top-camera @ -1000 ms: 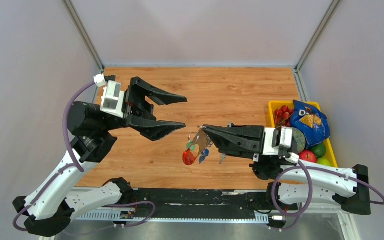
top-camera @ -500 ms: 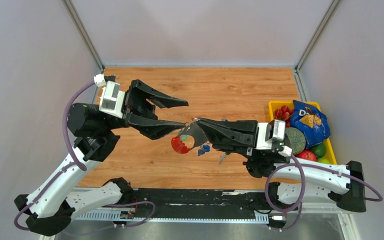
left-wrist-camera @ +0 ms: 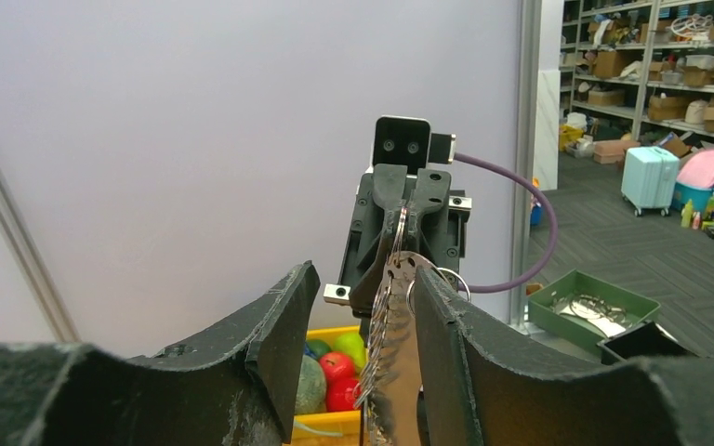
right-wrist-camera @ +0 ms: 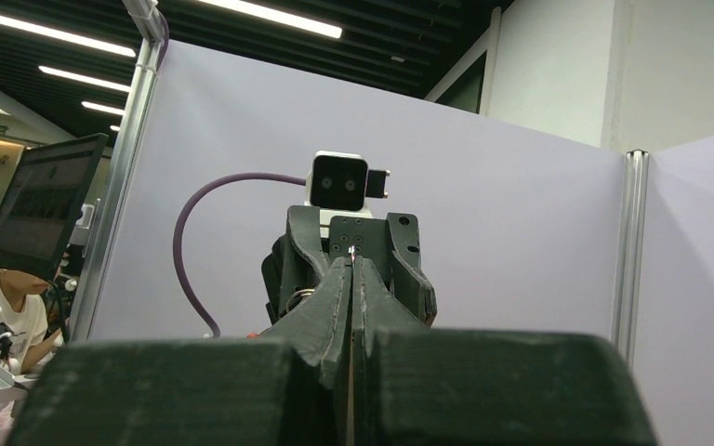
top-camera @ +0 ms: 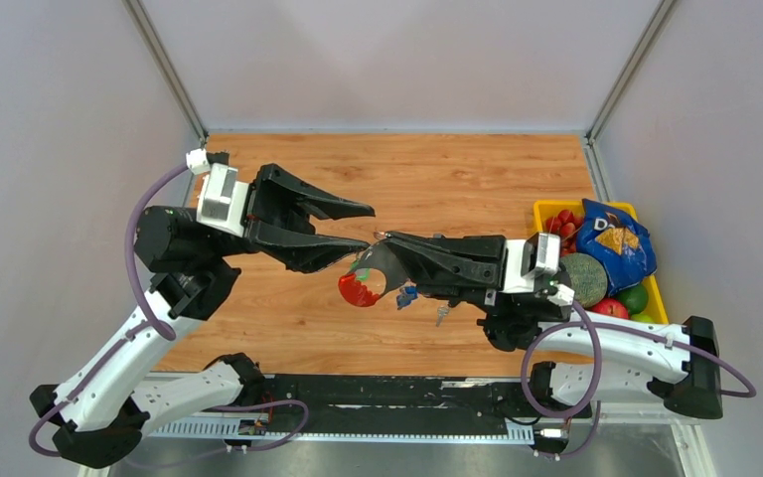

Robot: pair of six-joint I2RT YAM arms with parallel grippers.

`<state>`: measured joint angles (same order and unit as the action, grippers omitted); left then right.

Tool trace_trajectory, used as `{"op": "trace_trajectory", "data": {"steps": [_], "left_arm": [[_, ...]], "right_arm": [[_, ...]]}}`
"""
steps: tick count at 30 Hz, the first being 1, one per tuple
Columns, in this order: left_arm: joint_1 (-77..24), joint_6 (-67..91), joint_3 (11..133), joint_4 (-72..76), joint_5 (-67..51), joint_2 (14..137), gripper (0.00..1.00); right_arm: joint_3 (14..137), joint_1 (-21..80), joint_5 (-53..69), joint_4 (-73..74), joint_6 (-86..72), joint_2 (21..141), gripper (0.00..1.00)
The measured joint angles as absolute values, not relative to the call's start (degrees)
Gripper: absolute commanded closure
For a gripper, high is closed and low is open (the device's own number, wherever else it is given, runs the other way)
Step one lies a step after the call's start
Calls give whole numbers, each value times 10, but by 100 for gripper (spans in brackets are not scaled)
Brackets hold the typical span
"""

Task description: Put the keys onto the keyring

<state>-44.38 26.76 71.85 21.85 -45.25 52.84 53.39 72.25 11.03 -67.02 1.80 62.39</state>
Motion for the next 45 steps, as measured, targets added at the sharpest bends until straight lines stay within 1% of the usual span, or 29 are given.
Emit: {"op": "trace_trajectory", "data": {"steps": [10, 17, 25, 28, 30, 45], "left_arm": [[-445, 280, 717, 239, -463, 539, 52], [-446, 290, 717, 257, -467, 545, 57], [-450, 298, 717, 267, -475, 550, 58], [-450, 297, 717, 267, -475, 550, 61], [-450, 297, 717, 265, -475, 549, 67], [-450, 286, 717, 256, -475, 544, 94]], "right_arm": [[537, 722, 110, -672, 18, 629, 100], [540, 722, 105, -675, 18, 632, 100], [541, 722, 90, -684, 19, 642, 100], [541, 722, 86, -685, 20, 644, 100], [541, 722, 85, -686, 20, 645, 100], [541, 722, 82, -698, 20, 649, 100]]}}
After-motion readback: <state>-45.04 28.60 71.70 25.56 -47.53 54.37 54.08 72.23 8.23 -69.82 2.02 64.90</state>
